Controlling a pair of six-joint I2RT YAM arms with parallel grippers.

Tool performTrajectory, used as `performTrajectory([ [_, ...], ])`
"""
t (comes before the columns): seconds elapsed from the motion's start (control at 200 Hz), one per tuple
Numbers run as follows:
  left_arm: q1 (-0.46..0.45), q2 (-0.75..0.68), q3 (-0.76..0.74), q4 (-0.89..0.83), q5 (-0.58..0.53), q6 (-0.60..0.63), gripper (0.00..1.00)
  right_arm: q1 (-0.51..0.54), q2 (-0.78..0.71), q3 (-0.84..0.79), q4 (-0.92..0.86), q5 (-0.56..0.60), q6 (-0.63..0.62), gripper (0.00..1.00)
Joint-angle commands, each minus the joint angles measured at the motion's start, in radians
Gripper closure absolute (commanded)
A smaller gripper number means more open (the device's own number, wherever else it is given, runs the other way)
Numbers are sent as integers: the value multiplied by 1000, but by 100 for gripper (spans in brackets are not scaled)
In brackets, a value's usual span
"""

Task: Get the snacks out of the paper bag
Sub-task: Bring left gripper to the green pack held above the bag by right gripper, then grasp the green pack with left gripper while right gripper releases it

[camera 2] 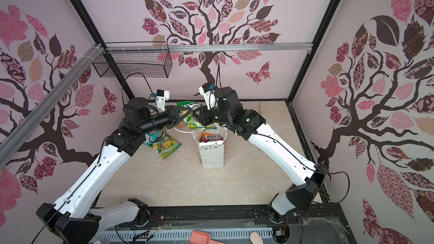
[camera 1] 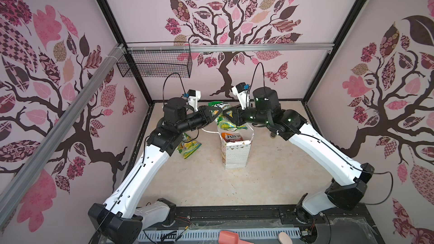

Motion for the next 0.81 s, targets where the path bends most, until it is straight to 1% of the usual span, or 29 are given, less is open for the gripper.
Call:
performTrajectory([
  [0.0, -7, 0, 5, 111, 16, -2, 83, 25, -40, -22, 5, -25, -15, 60],
  [0.18, -7, -15, -2, 121, 11, 39, 87, 25, -106, -84, 73, 33, -21, 43],
  [0.25, -7, -21, -4, 128, 9, 57, 88, 25, -132, -110, 104, 57, -21, 34],
  [0.395, -5, -33, 17, 123, 8, 104, 91, 25, -189, -158, 171, 96, -23, 19],
  [0.485, -4, -40, 34, 123, 8, 140, 92, 24, -225, -199, 221, 122, -22, 6],
  [0.53, 1, -41, 49, 117, 9, 160, 93, 25, -242, -217, 243, 132, -22, 2],
  [0.68, 30, -44, 88, 94, 4, 198, 94, 25, -293, -272, 303, 168, -21, 0],
  [0.8, 96, -53, 94, 92, -1, 190, 95, 25, -333, -313, 346, 193, -18, 0],
])
